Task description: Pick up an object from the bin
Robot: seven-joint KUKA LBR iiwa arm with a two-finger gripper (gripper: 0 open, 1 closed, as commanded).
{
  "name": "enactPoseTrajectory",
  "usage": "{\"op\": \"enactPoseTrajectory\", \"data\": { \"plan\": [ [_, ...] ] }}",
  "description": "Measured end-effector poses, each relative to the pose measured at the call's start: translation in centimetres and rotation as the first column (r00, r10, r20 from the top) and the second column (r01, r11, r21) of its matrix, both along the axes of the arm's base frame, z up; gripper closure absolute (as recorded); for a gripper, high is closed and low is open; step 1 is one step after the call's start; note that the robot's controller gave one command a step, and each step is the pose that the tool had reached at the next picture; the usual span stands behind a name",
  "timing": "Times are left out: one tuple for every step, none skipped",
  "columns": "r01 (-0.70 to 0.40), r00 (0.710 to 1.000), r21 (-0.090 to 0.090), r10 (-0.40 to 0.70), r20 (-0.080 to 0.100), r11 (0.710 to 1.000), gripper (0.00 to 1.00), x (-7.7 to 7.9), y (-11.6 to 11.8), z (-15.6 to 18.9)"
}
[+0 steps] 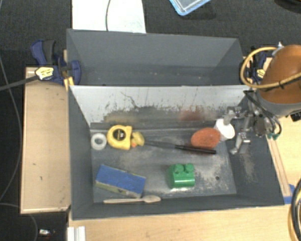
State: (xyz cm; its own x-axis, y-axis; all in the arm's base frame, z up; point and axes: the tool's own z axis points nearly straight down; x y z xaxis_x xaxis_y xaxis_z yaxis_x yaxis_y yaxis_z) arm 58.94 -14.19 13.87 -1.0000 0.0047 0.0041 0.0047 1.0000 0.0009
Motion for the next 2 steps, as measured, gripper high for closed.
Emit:
{"op": "enactPoseTrajectory", "data": {
  "plan": [
    [-0.005,1.000,-0.001,0.005,0.008,1.000,0.00,0.2,0.1,0.5],
    [0.095,0.995,0.000,-0.095,0.007,0.995,0.00,0.0,6.3,-6.9]
  ]
}}
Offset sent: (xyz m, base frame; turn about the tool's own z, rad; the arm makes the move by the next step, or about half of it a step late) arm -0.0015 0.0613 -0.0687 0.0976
